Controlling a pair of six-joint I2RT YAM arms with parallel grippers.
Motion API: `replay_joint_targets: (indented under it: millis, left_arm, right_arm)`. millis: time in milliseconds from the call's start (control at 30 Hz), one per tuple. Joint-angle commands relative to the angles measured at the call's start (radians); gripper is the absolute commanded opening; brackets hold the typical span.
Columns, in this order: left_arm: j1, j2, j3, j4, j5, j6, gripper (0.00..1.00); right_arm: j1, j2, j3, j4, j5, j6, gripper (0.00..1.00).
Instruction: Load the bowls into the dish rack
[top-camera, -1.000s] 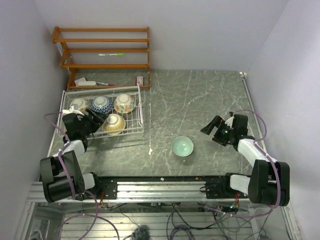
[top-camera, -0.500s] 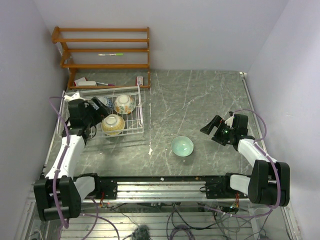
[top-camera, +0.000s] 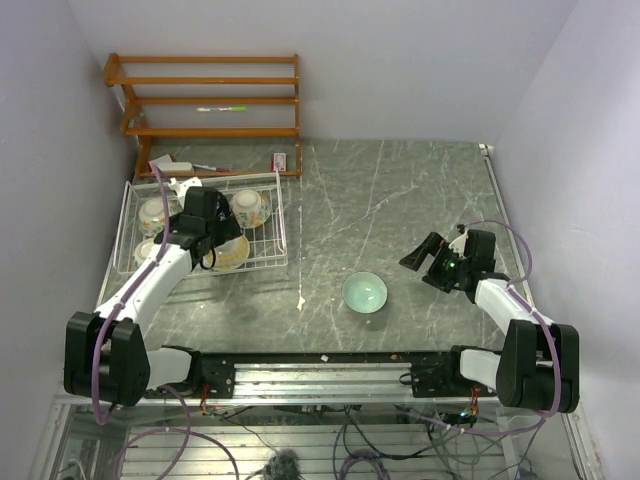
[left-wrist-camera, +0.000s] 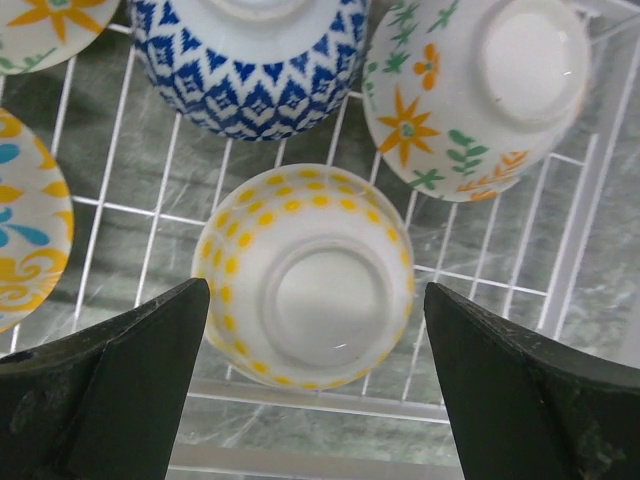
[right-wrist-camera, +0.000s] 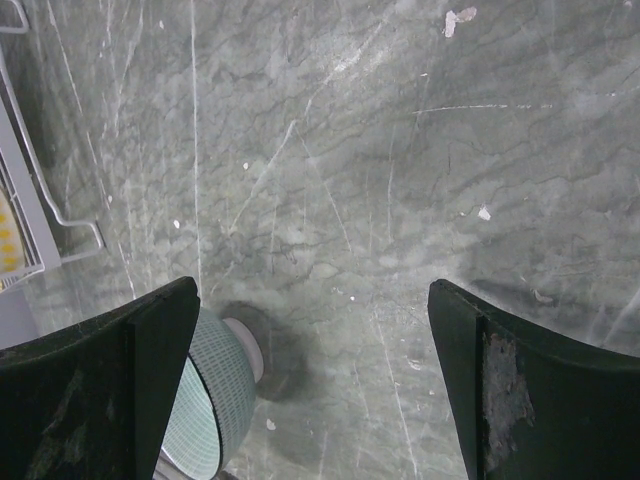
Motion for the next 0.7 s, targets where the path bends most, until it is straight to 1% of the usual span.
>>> replay_joint_targets:
  millis: [0, 100, 500, 533, 667]
  left_arm:
    - [-0.031, 0.01, 0.033, -0.035, -0.149, 0.013, 0.99]
    - [-0.039, 0.029, 0.034, -0.025, -0.15, 0.019, 1.0]
    - [-0.053, 0.085, 0.036, 0.027, -0.106, 0.038, 0.91]
    - [-0.054, 0.084, 0.036, 0.026, -0.107, 0.04, 0.88]
    - [-0.055, 0.068, 0.041, 0.003, -0.134, 0.039, 0.73]
  right_arm:
    - [-0.004, 0.003, -0.013, 0.031, -0.005, -0.009, 0.99]
    - [-0.004, 0.008, -0.014, 0.036, -0.005, -0.005, 0.99]
    - [-0.003, 0.005, -0.017, 0.034, 0.004, -0.008, 0.99]
    - [-0.003, 0.005, -0.017, 0.034, 0.005, -0.008, 0.99]
    - [-0.004, 0.003, -0.019, 0.036, 0.005, -0.006, 0.99]
